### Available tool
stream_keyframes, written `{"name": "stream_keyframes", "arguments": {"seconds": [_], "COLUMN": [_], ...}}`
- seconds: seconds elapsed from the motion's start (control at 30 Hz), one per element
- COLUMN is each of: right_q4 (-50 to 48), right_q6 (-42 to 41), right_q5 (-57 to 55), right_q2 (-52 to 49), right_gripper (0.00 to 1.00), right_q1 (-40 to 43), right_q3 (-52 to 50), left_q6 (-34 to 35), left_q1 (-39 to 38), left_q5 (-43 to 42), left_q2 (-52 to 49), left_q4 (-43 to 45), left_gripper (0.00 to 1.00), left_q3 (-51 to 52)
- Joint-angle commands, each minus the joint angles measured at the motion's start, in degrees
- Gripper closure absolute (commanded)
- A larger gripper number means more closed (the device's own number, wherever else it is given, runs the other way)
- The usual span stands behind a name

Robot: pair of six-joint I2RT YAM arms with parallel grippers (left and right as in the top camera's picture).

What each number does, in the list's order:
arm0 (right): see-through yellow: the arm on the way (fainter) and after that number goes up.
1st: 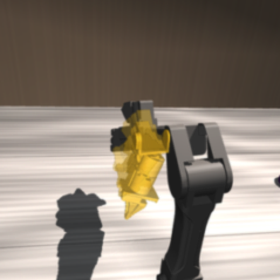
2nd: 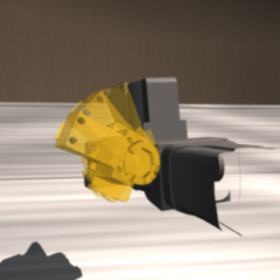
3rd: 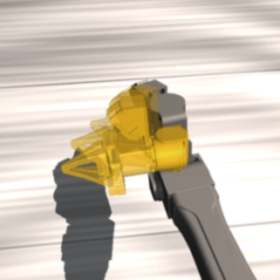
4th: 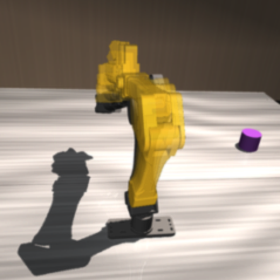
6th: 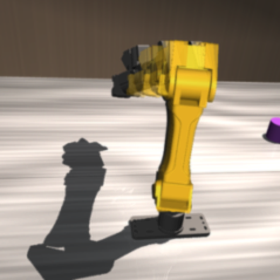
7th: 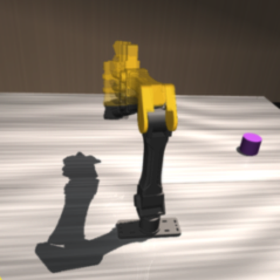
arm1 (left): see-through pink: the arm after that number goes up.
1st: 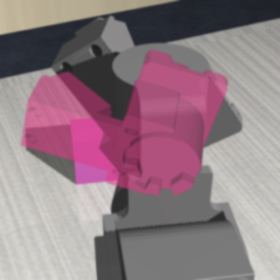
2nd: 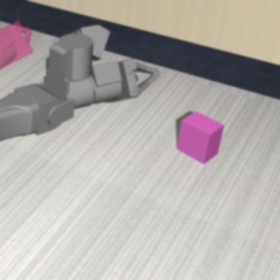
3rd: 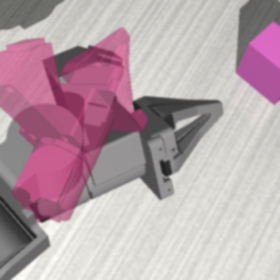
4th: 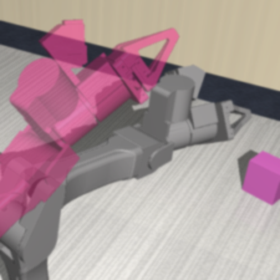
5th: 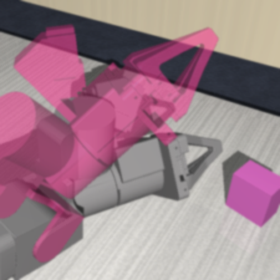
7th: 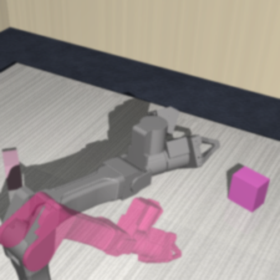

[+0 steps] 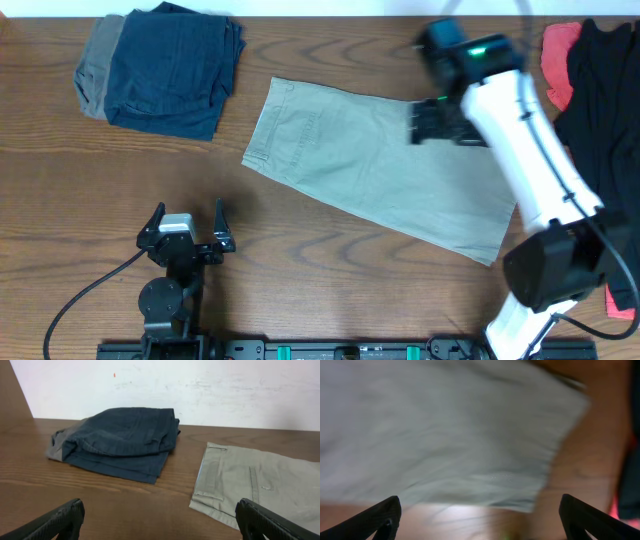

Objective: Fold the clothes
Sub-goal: 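Drag the khaki shorts with the right gripper onto the table center, then grasp the right edge of the shorts and pull to straighten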

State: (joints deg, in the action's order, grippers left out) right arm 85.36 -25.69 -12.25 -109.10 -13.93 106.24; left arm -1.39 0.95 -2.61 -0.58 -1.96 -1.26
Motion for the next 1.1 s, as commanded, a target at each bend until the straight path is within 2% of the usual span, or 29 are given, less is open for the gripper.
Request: {"name": "stream_keyframes", "arguments": {"seconds": [0.0,0.23,0.4,0.53,0.7,0.83,1.0,1.07], "right_q4": [-1.6,-11.0,-18.8,-23.6,-30.0,-34.4,-38.1,-39.3], "right_q6": [-1.7,3.0,10.1,10.6,10.5,10.5,10.5,10.5], "right_q5": [-2.2,7.4,15.3,18.3,18.3,19.4,20.7,20.7], "right_q2": [0.4,0.3,0.3,0.3,0.3,0.3,0.3,0.3], "right_gripper": [0.01,0.01,0.01,0.01,0.09,0.22,0.31,0.42], "right_q1": [8.7,24.3,30.0,31.5,31.4,31.4,31.4,31.4], "right_q3": [-3.9,-15.5,-23.7,-28.5,-34.8,-38.9,-42.1,-43.0], "left_q6": [-0.3,-0.3,-0.3,-0.3,-0.3,-0.3,-0.3,-0.3], "left_q1": [-0.2,-0.2,-0.2,-0.2,-0.2,-0.2,-0.2,-0.2], "left_q5": [0.7,0.7,0.7,0.7,0.7,0.7,0.7,0.7], "left_q2": [0.3,0.3,0.3,0.3,0.3,0.3,0.3,0.3], "left_q4": [-2.0,-2.0,-2.0,-2.0,-2.0,-2.0,-2.0,-2.0], "left_gripper": [0.03,0.02,0.02,0.02,0.02,0.02,0.02,0.02], "left_q3": [1.0,1.0,1.0,1.0,1.0,1.0,1.0,1.0]}}
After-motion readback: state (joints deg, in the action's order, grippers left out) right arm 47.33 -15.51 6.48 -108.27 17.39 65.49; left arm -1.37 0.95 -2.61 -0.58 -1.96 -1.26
